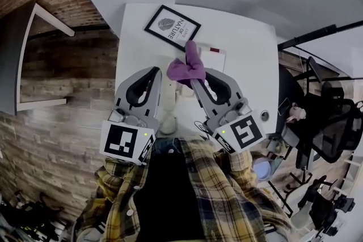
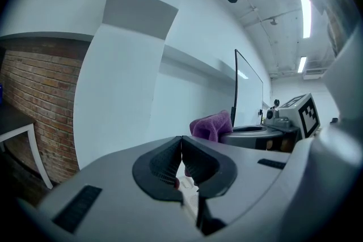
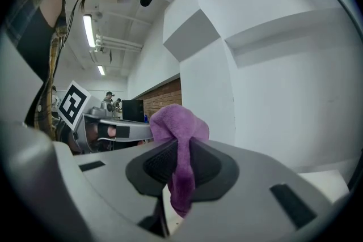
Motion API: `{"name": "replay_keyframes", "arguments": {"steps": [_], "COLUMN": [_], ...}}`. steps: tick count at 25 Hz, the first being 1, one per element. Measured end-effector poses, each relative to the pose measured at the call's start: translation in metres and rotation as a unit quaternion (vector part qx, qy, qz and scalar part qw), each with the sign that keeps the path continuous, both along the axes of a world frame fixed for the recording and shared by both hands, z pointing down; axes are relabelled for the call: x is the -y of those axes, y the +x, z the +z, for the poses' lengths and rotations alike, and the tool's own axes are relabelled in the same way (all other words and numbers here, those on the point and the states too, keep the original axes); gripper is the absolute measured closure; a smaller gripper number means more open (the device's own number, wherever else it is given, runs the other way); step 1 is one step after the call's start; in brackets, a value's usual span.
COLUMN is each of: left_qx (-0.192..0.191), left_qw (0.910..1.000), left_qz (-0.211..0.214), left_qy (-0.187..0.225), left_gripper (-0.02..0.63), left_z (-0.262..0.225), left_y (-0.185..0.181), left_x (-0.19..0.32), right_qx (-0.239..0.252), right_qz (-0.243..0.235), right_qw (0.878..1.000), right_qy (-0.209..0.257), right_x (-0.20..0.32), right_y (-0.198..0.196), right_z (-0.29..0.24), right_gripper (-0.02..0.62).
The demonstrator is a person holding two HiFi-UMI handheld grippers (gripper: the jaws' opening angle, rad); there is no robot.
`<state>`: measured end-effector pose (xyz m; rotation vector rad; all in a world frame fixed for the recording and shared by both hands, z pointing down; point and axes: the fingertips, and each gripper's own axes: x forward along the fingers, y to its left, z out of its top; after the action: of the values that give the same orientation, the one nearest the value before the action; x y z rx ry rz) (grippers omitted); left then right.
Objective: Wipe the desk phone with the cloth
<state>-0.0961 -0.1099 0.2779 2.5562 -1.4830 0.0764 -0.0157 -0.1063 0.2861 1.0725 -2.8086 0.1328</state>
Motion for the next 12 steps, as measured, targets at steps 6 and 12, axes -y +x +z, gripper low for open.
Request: {"name": "replay_keyframes", "arguments": {"steps": [6,12], "left_qx": [0.000,-0.002], "left_qw": [1.0000,1.0000], "left_qz": [0.001,0.006], "left_qy": [0.001,0.000], "left_gripper": [0.591,0.591], "left_z": [-0.0013,-0.0009], "left_y": [-0.0009,0.0002], "left_x": [-0.0005,-0.0003], "right_qx": [-0.001,-0.004], "right_qz": [0.003,0.010], "right_qw": [1.000,1.000], "right_qy": [0.005,0.009], "right_x": [0.0001,0.0000], "right_y": [0.0009,0.0038], "right_z": [-0.0038,-0.0080], "right_gripper": [0.535,0.535]}}
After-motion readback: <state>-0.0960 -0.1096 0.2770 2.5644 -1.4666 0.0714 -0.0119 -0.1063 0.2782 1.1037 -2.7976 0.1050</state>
